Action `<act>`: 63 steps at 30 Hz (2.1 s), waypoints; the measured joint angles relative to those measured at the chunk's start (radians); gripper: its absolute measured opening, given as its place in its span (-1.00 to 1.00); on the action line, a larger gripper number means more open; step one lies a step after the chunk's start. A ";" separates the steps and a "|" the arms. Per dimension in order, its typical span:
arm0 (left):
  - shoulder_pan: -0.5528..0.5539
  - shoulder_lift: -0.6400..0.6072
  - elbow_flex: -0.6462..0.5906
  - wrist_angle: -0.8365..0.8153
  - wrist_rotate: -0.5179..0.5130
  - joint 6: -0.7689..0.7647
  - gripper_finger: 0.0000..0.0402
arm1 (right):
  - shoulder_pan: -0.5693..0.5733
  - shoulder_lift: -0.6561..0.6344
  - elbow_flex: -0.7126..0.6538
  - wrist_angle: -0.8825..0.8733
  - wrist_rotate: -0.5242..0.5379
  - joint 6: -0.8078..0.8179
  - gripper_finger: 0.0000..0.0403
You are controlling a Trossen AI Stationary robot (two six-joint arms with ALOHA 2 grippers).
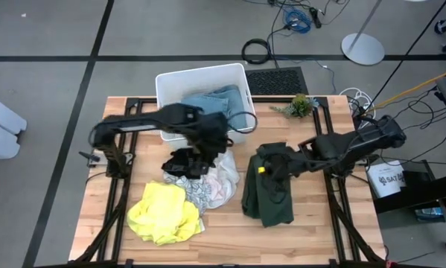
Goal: Fold laundry
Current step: Fold the green polo shirt
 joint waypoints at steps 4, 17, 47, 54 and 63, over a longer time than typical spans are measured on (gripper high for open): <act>-0.050 -0.115 0.000 0.048 -0.054 -0.057 -0.01 | -0.057 0.002 -0.129 0.154 -0.080 -0.045 -1.00; -0.187 -0.237 0.000 0.097 -0.203 -0.149 -0.01 | -0.145 0.002 -0.318 0.457 -0.245 -0.106 -0.35; -0.501 0.109 -0.463 1.234 -0.699 0.024 -0.01 | 0.534 0.013 -0.348 0.131 0.336 0.767 0.00; -0.517 -0.010 -0.460 1.094 -0.774 -0.032 -0.01 | 0.465 0.069 -0.586 0.383 0.340 0.806 -0.22; -0.527 -0.075 -0.460 1.054 -0.781 -0.097 -0.01 | 0.397 0.069 -0.630 0.479 0.391 0.720 -0.47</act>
